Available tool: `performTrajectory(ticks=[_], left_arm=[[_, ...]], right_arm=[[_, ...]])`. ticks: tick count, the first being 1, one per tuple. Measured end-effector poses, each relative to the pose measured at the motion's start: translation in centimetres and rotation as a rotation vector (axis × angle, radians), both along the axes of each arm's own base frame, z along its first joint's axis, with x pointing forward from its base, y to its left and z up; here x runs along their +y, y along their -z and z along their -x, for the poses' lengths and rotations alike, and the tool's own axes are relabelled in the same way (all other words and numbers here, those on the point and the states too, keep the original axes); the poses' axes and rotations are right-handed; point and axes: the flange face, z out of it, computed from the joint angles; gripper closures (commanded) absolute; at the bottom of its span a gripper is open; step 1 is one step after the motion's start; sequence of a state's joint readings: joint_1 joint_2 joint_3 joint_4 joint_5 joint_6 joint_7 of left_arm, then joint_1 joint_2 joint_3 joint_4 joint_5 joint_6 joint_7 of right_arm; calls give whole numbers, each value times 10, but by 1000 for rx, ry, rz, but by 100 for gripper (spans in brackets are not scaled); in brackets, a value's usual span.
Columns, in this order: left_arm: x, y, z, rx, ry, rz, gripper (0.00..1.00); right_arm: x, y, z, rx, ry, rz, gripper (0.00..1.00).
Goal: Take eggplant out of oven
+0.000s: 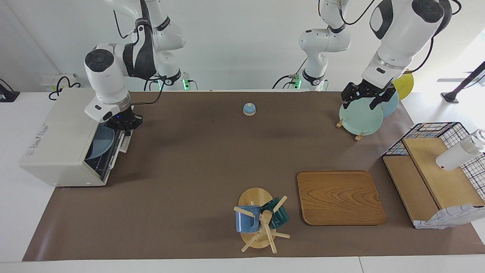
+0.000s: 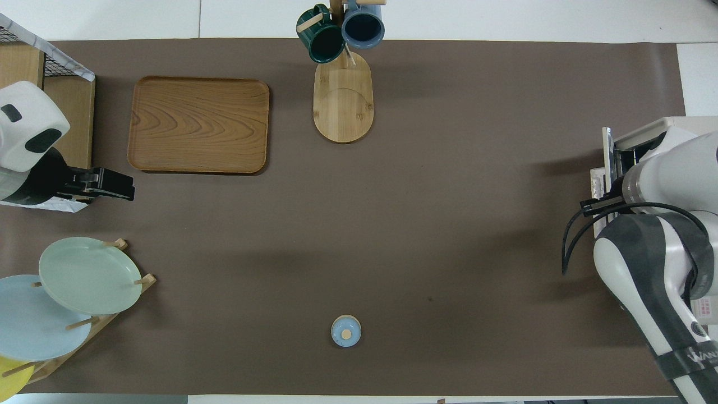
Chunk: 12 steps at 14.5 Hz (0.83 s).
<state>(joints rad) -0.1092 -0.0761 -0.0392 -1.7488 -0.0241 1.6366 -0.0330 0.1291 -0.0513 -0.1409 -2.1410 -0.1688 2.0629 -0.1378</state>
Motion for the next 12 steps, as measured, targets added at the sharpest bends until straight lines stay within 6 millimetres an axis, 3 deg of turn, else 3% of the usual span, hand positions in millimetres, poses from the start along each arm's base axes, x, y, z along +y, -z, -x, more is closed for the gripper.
performTrajectory(ticks=[12], left_arm=[[0, 0, 0, 0, 0, 0, 0]], right_arm=[[33, 94, 4, -76, 0, -81, 100]])
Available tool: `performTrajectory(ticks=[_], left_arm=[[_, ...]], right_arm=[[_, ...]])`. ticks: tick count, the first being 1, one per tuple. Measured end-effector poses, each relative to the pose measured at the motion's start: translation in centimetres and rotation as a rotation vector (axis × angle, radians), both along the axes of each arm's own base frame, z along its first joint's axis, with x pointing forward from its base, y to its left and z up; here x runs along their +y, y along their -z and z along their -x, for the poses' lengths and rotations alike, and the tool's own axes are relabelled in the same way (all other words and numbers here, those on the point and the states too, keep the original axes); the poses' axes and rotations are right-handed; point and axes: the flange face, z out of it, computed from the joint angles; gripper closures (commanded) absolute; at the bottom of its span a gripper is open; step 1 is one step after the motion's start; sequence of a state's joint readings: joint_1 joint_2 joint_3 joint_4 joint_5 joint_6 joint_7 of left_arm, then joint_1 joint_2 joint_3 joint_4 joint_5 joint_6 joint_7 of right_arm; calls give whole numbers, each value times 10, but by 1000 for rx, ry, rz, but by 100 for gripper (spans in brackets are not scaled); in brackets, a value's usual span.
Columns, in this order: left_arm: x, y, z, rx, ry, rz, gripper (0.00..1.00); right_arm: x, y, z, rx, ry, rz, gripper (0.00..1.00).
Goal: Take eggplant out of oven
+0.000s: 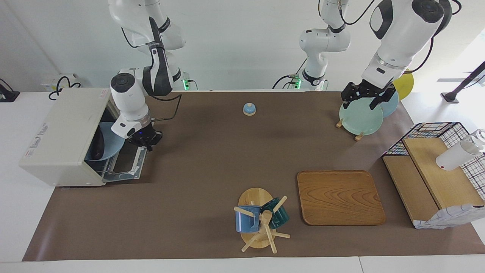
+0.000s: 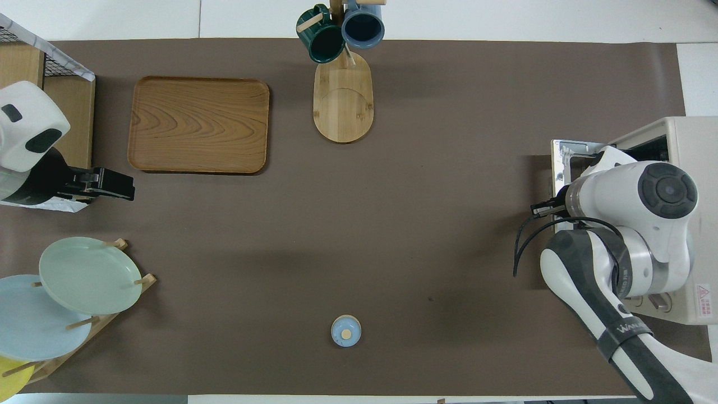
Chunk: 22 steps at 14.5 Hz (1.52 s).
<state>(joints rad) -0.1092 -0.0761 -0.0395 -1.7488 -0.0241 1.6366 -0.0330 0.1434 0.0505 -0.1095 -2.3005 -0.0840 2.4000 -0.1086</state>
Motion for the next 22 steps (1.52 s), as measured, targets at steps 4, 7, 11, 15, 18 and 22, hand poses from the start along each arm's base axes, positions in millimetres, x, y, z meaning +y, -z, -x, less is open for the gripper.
performTrajectory(ticks=[4, 7, 11, 15, 18, 22], left_arm=[[0, 0, 0, 0, 0, 0, 0], [0, 0, 0, 0, 0, 0, 0], [0, 0, 0, 0, 0, 0, 0], [0, 0, 0, 0, 0, 0, 0], [0, 0, 0, 0, 0, 0, 0], [0, 0, 0, 0, 0, 0, 0]], right_arm=[[2, 17, -2, 11, 16, 0, 100], [0, 20, -2, 8, 57, -19, 100], [-5, 25, 0, 3, 112, -59, 100], [-5, 34, 7, -25, 151, -70, 100], [0, 36, 11, -16, 181, -80, 100], [26, 18, 4, 17, 181, -114, 96]])
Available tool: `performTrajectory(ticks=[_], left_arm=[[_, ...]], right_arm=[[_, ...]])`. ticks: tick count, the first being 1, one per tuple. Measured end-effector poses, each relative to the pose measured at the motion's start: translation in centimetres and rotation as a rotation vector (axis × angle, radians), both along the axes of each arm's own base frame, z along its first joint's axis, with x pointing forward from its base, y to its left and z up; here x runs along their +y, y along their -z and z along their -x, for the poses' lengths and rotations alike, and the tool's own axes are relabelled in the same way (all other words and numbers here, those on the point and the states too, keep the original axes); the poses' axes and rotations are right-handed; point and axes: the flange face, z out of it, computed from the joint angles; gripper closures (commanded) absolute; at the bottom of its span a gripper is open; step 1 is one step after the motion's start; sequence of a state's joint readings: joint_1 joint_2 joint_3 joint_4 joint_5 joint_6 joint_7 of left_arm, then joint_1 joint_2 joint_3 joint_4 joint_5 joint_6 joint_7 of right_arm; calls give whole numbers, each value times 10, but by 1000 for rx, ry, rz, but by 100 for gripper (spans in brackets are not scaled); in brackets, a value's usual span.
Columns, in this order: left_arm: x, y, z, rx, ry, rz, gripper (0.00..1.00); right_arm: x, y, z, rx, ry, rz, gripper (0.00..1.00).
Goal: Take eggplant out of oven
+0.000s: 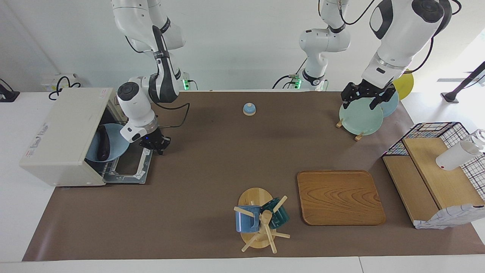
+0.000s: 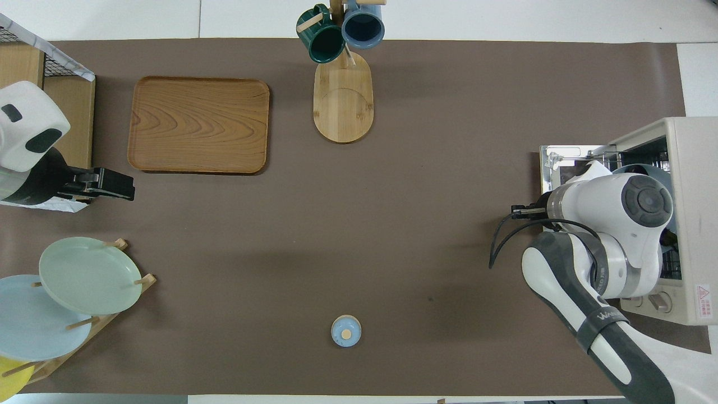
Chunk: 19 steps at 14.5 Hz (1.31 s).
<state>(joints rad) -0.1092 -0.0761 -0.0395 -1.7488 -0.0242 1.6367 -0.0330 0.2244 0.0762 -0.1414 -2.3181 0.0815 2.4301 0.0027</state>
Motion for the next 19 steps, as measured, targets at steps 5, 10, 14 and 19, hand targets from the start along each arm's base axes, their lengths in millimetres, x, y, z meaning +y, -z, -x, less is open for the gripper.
performTrajectory(ticks=[5, 10, 14, 19], left_arm=[[0, 0, 0, 0, 0, 0, 0], [0, 0, 0, -1, 0, 0, 0], [0, 0, 0, -2, 0, 0, 0], [0, 0, 0, -3, 0, 0, 0]], right_arm=[[4, -61, -20, 94, -57, 67, 49], [-22, -78, -24, 124, -97, 278, 48], [-66, -75, -22, 147, -66, 283, 49], [-90, -55, -14, 132, -82, 268, 55]])
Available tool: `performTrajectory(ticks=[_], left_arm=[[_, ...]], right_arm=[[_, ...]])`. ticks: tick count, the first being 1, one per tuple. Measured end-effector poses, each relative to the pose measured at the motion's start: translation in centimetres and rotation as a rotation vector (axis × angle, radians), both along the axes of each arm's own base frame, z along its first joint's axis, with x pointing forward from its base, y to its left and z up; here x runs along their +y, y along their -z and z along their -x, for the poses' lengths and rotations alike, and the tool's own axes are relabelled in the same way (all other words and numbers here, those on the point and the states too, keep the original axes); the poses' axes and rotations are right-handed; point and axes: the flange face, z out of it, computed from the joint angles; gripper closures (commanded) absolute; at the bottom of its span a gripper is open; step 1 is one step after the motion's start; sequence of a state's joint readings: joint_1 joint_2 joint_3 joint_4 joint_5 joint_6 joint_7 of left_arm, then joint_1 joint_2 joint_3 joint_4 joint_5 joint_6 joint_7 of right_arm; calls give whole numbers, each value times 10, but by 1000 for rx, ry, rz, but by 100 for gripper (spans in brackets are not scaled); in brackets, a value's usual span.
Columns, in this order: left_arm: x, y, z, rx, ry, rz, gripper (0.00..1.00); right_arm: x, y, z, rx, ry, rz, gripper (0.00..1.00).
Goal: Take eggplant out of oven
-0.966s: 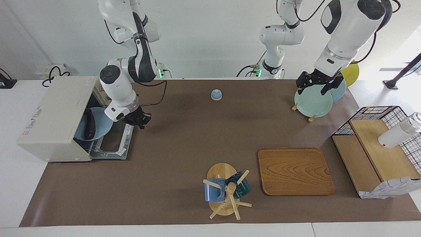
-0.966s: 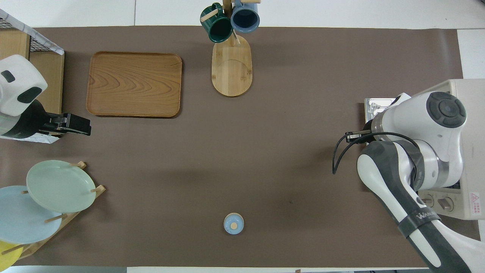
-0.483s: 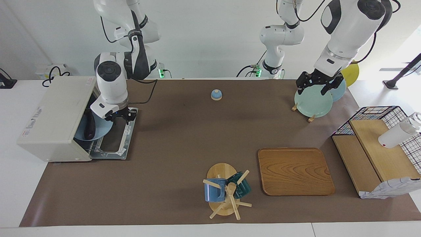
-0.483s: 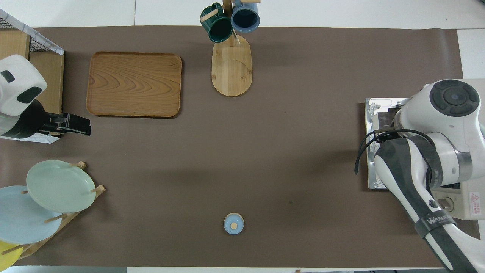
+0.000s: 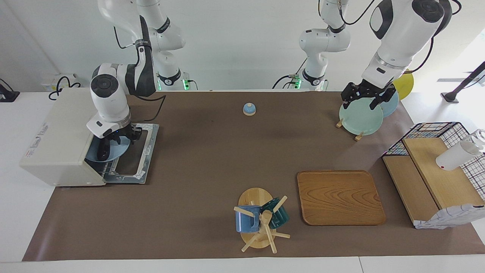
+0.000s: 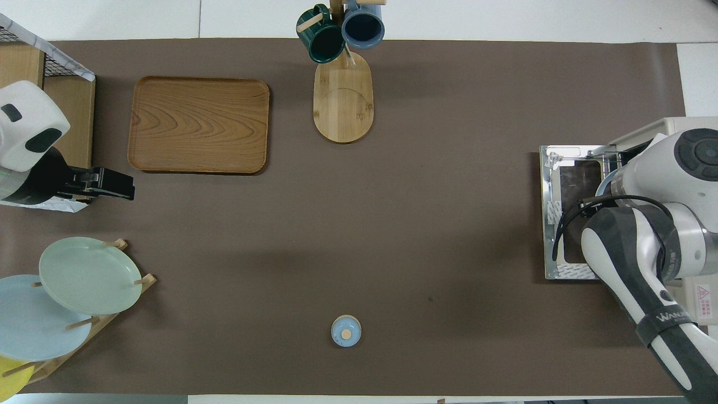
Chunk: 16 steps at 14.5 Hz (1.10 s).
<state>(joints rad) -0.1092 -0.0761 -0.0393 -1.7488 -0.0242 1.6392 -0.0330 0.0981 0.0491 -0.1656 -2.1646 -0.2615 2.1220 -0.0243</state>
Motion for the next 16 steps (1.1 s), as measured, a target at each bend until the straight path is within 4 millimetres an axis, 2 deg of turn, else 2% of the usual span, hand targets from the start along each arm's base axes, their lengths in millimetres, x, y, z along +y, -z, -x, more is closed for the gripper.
performTrajectory(ticks=[1, 3, 7, 9, 11, 12, 14, 16], left_arm=[[0, 0, 0, 0, 0, 0, 0], [0, 0, 0, 0, 0, 0, 0], [0, 0, 0, 1, 0, 0, 0], [0, 0, 0, 1, 0, 0, 0], [0, 0, 0, 1, 1, 0, 0], [0, 0, 0, 1, 1, 0, 0], [0, 0, 0, 1, 1, 0, 0], [0, 0, 0, 1, 1, 0, 0]], right_arm=[[0, 4, 2, -2, -1, -2, 66], [0, 6, 4, 0, -3, -3, 100], [5, 1, 6, 0, -32, -4, 100], [21, -7, 6, 15, -73, -3, 100], [55, -19, 2, 37, -129, 7, 100], [82, -28, -1, 39, -154, 14, 100], [147, -46, 0, 21, -179, 31, 100], [226, -59, 10, -11, -188, 49, 100]])
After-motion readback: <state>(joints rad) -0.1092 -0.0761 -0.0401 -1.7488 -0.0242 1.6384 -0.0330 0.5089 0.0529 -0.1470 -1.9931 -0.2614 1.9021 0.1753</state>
